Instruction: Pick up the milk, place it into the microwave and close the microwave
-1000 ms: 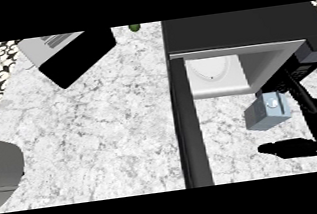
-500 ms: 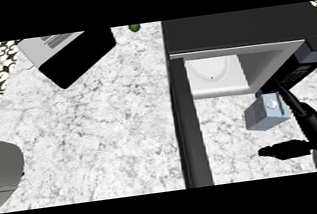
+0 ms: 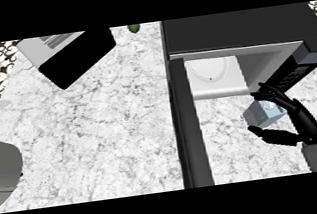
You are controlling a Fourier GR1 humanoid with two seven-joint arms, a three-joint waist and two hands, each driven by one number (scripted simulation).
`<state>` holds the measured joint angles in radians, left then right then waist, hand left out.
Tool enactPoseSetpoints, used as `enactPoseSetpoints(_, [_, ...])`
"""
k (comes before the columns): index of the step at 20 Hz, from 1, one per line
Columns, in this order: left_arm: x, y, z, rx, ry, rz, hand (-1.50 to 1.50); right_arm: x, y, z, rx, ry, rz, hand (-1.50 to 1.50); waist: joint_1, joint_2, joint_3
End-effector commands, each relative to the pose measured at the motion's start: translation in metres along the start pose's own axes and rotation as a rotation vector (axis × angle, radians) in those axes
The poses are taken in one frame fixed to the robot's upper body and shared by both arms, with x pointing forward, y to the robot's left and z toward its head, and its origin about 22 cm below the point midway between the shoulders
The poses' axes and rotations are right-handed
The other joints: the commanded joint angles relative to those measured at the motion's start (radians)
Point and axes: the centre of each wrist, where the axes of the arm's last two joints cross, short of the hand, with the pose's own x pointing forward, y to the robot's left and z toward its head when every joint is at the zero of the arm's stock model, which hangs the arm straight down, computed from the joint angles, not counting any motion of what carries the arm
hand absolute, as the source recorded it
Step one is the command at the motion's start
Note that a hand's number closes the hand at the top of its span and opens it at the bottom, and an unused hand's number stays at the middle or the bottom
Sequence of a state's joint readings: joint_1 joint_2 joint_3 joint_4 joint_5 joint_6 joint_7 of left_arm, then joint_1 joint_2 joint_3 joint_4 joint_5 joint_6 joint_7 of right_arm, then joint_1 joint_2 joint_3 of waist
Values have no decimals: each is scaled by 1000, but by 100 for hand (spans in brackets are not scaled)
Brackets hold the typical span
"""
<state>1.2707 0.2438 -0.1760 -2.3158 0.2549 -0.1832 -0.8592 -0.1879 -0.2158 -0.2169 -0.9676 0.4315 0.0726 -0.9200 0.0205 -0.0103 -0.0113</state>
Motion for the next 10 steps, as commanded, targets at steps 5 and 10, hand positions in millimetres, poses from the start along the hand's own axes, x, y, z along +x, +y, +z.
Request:
enactPoseSetpoints(5, [-5,9,11,3,8,10,-150,-21,-8,18,19,30,173,150,3,12,13])
enactPoseSetpoints(10, [8,7,-1,-9,-9,-6,-150,-29,8,12,68,33,220,150,8,16,13])
